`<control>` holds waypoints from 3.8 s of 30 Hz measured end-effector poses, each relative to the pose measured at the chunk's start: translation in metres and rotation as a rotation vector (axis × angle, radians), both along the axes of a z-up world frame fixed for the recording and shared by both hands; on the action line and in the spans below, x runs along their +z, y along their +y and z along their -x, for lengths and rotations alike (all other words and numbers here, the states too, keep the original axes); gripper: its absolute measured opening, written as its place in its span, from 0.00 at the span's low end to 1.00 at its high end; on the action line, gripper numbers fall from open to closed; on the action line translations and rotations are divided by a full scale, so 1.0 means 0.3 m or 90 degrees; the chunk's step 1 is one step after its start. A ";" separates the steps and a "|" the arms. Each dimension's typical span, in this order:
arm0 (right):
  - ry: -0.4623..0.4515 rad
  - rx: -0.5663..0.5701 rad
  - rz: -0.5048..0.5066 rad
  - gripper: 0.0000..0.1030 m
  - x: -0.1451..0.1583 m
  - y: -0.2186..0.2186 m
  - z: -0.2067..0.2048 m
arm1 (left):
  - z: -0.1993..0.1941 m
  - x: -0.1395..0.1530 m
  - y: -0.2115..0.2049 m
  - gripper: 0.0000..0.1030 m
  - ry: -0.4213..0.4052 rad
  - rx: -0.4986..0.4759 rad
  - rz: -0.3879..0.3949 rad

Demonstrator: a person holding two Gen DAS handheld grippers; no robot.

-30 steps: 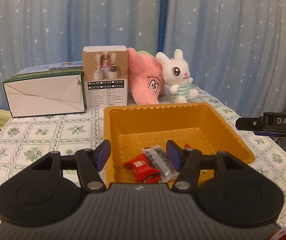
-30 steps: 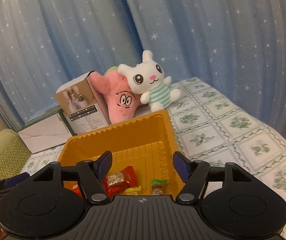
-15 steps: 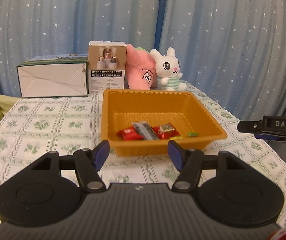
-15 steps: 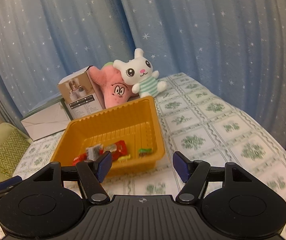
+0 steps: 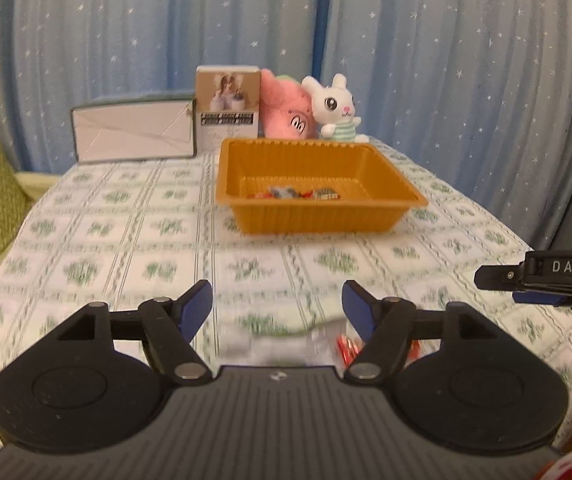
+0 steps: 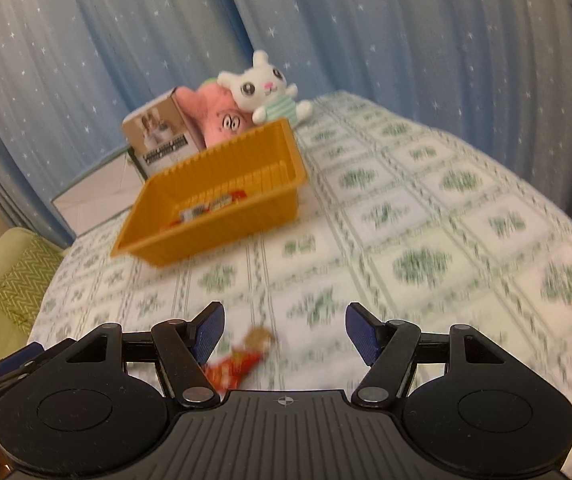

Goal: Organize snacks
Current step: 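Move both tools back to the remaining snacks on the table, then grasp the silver-green pack with left while right grasps a red wrapped candy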

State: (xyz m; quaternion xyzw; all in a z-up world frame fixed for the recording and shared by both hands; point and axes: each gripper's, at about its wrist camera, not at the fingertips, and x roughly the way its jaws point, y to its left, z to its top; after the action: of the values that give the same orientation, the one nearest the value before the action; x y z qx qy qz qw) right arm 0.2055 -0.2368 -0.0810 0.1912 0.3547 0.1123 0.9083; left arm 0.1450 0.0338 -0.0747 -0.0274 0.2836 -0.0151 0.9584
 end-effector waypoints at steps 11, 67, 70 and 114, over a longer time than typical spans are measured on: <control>-0.017 0.042 0.015 0.65 0.011 0.034 0.170 | 0.138 -0.022 0.017 0.84 0.031 0.049 0.015; 0.029 0.083 0.048 0.65 -0.130 0.155 -0.012 | -0.311 -0.205 0.019 0.38 0.175 -0.353 -0.183; 0.026 0.082 0.048 0.65 -0.130 0.161 -0.016 | -0.304 -0.198 0.022 0.29 0.198 -0.320 -0.157; 0.012 0.098 0.151 0.24 -0.177 0.274 -0.063 | -0.313 -0.213 0.010 0.28 0.181 -0.246 -0.092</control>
State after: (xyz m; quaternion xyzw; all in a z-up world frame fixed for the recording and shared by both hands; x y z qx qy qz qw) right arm 0.2245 -0.1547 -0.1342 0.0562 0.3875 0.1369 0.9099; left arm 0.2390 0.0367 -0.1385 0.0942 0.4156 -0.1737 0.8878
